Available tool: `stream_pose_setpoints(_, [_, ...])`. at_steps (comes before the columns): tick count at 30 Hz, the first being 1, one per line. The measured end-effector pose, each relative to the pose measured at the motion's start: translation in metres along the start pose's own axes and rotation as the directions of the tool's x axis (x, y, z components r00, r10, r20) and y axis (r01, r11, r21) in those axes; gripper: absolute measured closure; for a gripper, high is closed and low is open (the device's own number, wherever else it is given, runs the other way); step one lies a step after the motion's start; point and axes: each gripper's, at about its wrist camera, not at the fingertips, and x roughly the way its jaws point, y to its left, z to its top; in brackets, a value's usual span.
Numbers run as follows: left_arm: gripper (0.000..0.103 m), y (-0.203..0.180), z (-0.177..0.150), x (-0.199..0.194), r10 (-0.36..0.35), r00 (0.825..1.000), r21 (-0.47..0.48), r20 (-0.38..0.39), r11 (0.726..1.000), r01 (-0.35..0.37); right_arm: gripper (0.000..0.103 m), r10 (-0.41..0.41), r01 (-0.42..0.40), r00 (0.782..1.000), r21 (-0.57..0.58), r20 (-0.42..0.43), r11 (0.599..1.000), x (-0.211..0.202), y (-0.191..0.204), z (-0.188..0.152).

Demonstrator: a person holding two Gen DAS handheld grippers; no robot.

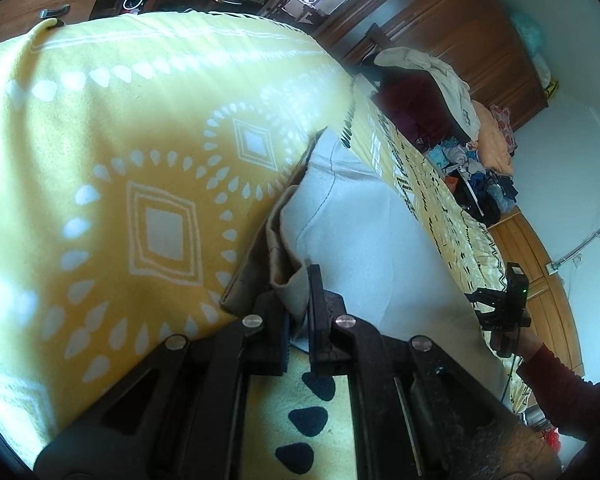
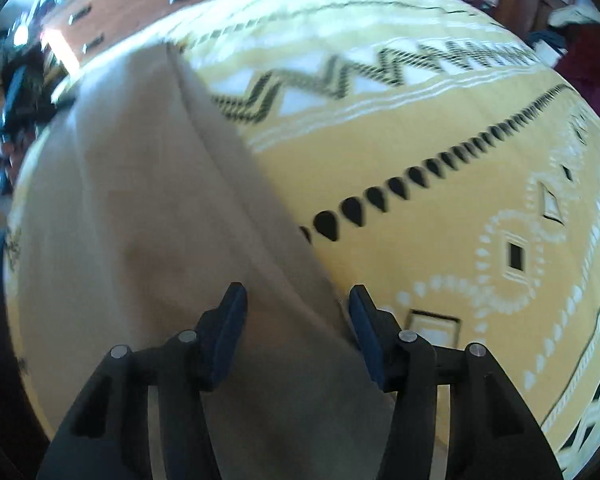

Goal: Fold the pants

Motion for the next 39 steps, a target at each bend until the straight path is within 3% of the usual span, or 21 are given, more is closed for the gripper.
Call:
stream_pose_setpoints(1, [0.096, 0.000, 0.000, 0.000, 0.000, 1.000, 0.001, 0.000, 1.000, 0.000, 0.044, 0.001, -0.001, 1.000, -0.013, -0.007, 1.000, 0.005, 0.000, 0.002])
stream_pose_setpoints(3, [0.096, -0.001, 0.000, 0.001, 0.001, 1.000, 0.002, 0.003, 1.000, -0.001, 0.070, -0.014, 0.014, 1.000, -0.034, 0.003, 0.999, 0.004, 0.007, 0.005])
stream_pose_setpoints(5, [0.096, -0.003, 0.000, 0.001, 0.005, 1.000, 0.007, 0.005, 1.000, -0.005, 0.096, -0.080, 0.080, 0.997, -0.084, 0.004, 0.993, 0.003, 0.019, 0.005])
stream_pose_setpoints(9, [0.096, -0.002, 0.000, 0.002, 0.002, 1.000, 0.012, 0.009, 1.000, -0.002, 0.100, -0.127, 0.129, 0.989, -0.019, 0.081, 0.991, -0.017, 0.001, 0.004])
stream_pose_setpoints(11, [0.096, -0.001, -0.001, 0.003, 0.004, 1.000, 0.017, 0.013, 1.000, -0.005, 0.103, -0.219, 0.218, 0.974, 0.023, 0.057, 0.976, -0.010, -0.019, 0.004])
stream_pose_setpoints(13, [0.096, -0.002, -0.001, 0.003, 0.007, 1.000, 0.019, 0.016, 1.000, -0.008, 0.103, -0.160, 0.156, 0.987, 0.101, 0.034, 0.983, 0.000, -0.039, 0.000])
stream_pose_setpoints(15, [0.095, -0.002, 0.001, 0.000, 0.006, 1.000, 0.003, 0.010, 1.000, -0.006, 0.103, -0.167, 0.159, 0.983, 0.102, 0.074, 0.982, -0.007, -0.036, -0.003])
stream_pose_setpoints(16, [0.094, -0.002, 0.001, -0.003, 0.005, 1.000, -0.008, 0.000, 1.000, -0.005, 0.102, -0.187, 0.172, 0.977, 0.129, 0.106, 0.977, -0.018, -0.034, -0.005])
stream_pose_setpoints(17, [0.090, -0.002, 0.001, -0.006, 0.004, 1.000, -0.019, -0.007, 1.000, -0.004, 0.086, -0.225, 0.205, 0.965, 0.151, 0.135, 0.967, -0.029, -0.034, -0.007])
stream_pose_setpoints(19, [0.076, 0.000, 0.000, -0.022, -0.016, 1.000, -0.063, 0.019, 0.998, 0.017, 0.070, -0.276, 0.236, 0.944, 0.212, 0.181, 0.948, -0.052, -0.030, -0.012])
stream_pose_setpoints(21, [0.056, 0.003, -0.005, -0.035, -0.035, 0.998, -0.098, 0.055, 0.994, 0.040, 0.068, -0.290, 0.226, 0.931, 0.273, 0.222, 0.935, -0.070, -0.018, -0.023])
stream_pose_setpoints(24, [0.045, -0.001, -0.013, -0.045, -0.050, 0.997, -0.112, 0.061, 0.992, 0.057, 0.065, -0.297, 0.244, 0.931, 0.243, 0.212, 0.939, -0.079, 0.025, -0.040])
stream_pose_setpoints(26, [0.045, -0.001, -0.017, -0.043, -0.063, 0.997, -0.121, 0.043, 0.990, 0.068, 0.054, -0.291, 0.250, 0.936, 0.211, 0.198, 0.945, -0.075, 0.059, -0.046])
stream_pose_setpoints(31, [0.045, 0.004, -0.021, -0.036, -0.056, 0.998, -0.158, 0.018, 0.986, 0.059, 0.053, -0.227, 0.158, 0.946, 0.281, 0.234, 0.947, -0.072, 0.122, -0.057])
stream_pose_setpoints(35, [0.045, -0.005, -0.014, -0.019, -0.033, 0.997, -0.104, -0.065, 0.994, 0.026, 0.048, -0.204, 0.116, 0.948, 0.330, 0.246, 0.937, -0.071, 0.150, -0.055])
stream_pose_setpoints(39, [0.045, 0.002, -0.005, -0.008, -0.058, 0.997, -0.131, -0.051, 0.990, 0.051, 0.042, -0.202, 0.109, 0.947, 0.341, 0.250, 0.934, -0.071, 0.168, -0.050])
